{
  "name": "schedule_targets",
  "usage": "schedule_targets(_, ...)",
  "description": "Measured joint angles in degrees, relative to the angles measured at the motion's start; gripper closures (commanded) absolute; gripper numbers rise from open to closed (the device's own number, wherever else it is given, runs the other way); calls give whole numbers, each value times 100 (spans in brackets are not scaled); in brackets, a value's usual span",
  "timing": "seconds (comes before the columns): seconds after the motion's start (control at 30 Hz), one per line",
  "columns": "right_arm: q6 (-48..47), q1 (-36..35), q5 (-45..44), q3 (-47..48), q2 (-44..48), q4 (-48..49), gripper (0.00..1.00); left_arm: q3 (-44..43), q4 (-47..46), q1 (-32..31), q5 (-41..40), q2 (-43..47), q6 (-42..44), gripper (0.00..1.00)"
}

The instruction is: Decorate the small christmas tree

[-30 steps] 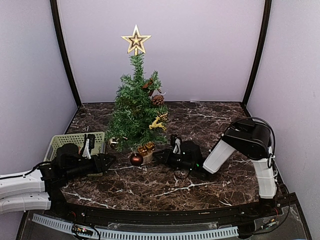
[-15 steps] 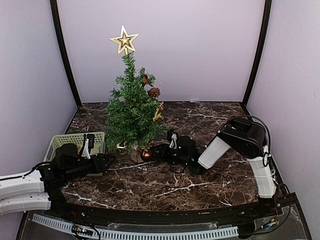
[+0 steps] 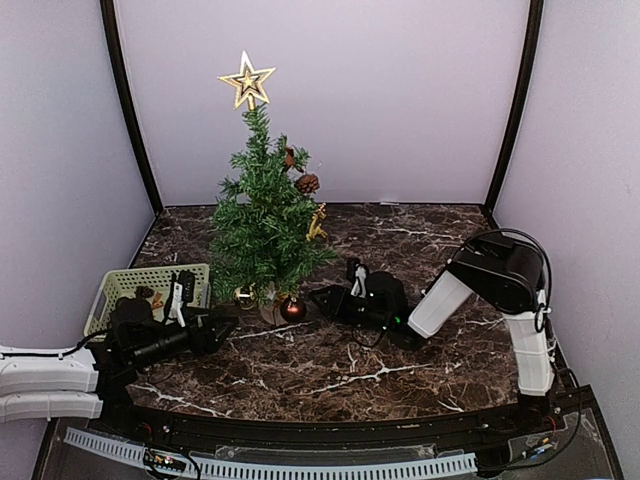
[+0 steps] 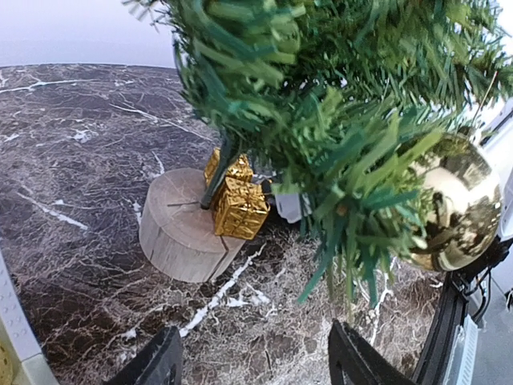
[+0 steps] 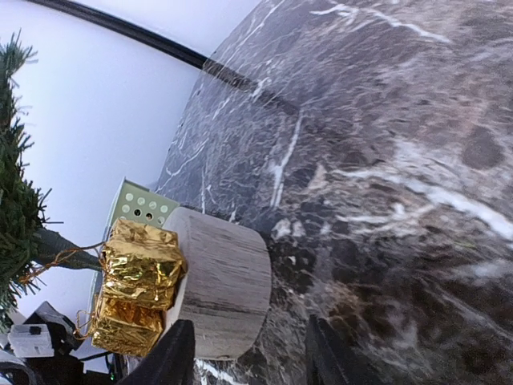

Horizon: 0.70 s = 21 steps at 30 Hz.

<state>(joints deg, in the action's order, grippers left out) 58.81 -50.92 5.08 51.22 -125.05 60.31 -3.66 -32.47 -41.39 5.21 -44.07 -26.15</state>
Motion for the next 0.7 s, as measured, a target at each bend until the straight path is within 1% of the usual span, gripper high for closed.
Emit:
schedule_targets(0.03,-13,28,-26,-149,114,11,40,-13,-151,-11,37,-160,61,36)
schedule_targets(0.13,17,125,-122,-562,426,59,34,-17,-470,-70,94,-555,203,35)
schedule_targets(0.23,42,184,-177,-951,769,57,32,-85,-675,-170,96,-817,310,36)
schedule_targets(0.43,280,173,15,-1419,1322,195,41,-278,-938,-295,48,-970,348,36)
schedule_targets(0.57,457,-4,275,-1416,1338,315,49,-323,-857,-304,-9,-861,317,35)
schedule_targets(0.7,577,-271,511,-1252,1202,439,52,-345,-695,-304,-61,-621,291,35)
